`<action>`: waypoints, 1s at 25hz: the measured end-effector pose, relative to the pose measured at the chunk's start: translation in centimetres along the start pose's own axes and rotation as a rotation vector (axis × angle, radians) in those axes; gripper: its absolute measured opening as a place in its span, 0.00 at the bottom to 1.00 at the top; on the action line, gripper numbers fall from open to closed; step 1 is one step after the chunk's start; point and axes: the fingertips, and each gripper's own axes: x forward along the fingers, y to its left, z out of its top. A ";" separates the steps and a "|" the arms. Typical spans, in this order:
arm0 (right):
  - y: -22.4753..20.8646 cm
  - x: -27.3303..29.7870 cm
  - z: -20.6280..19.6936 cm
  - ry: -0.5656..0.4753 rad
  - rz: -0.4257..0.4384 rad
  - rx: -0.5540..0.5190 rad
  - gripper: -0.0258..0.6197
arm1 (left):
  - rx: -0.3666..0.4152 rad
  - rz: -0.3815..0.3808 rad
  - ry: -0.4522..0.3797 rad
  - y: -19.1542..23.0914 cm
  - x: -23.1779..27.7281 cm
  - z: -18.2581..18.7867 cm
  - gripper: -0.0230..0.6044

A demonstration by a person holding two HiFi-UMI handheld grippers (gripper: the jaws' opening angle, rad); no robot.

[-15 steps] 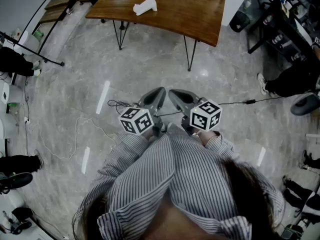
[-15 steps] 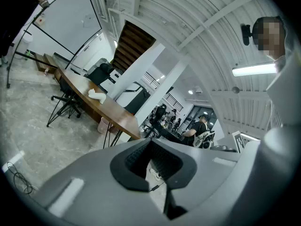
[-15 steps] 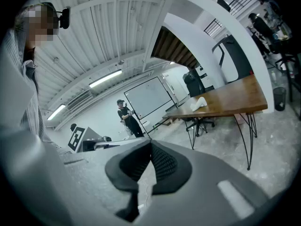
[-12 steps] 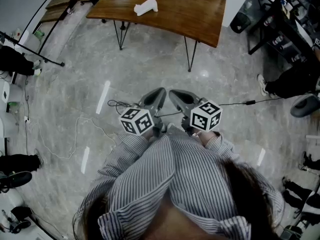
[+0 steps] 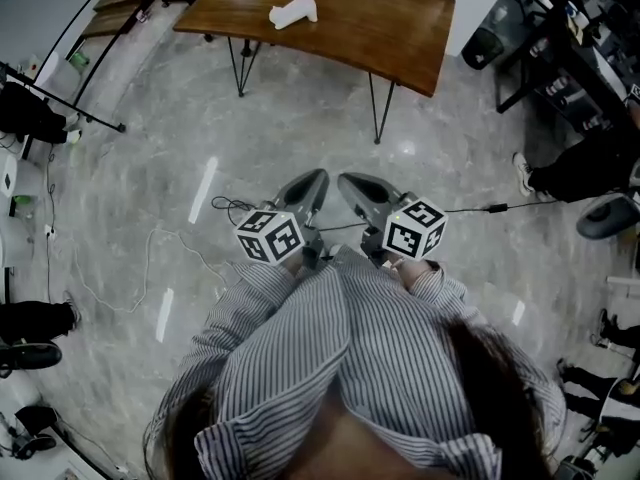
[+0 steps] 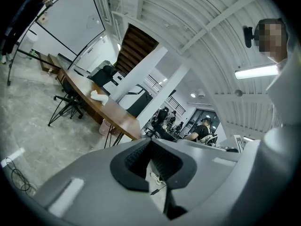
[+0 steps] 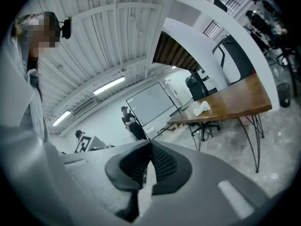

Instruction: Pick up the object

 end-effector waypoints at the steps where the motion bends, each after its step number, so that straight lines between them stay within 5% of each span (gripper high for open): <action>1: 0.1 -0.2 0.7 -0.033 0.026 0.017 0.04 | -0.002 0.006 -0.007 0.1 0.1 0.1 0.04; 6: -0.8 -1.0 2.3 -0.126 0.071 0.081 0.04 | -0.022 0.030 -0.009 0.9 0.7 -1.0 0.04; 12: -3.2 -0.5 2.2 -0.112 0.032 0.107 0.04 | -0.042 0.029 0.004 2.0 2.3 -0.8 0.04; 19: -8.2 3.4 5.8 -0.153 0.019 0.077 0.04 | 0.023 -0.013 -0.009 5.2 7.8 3.0 0.04; 25: -14.0 10.3 10.5 -0.181 -0.028 0.076 0.04 | 0.051 -0.021 -0.015 11.4 14.1 9.8 0.04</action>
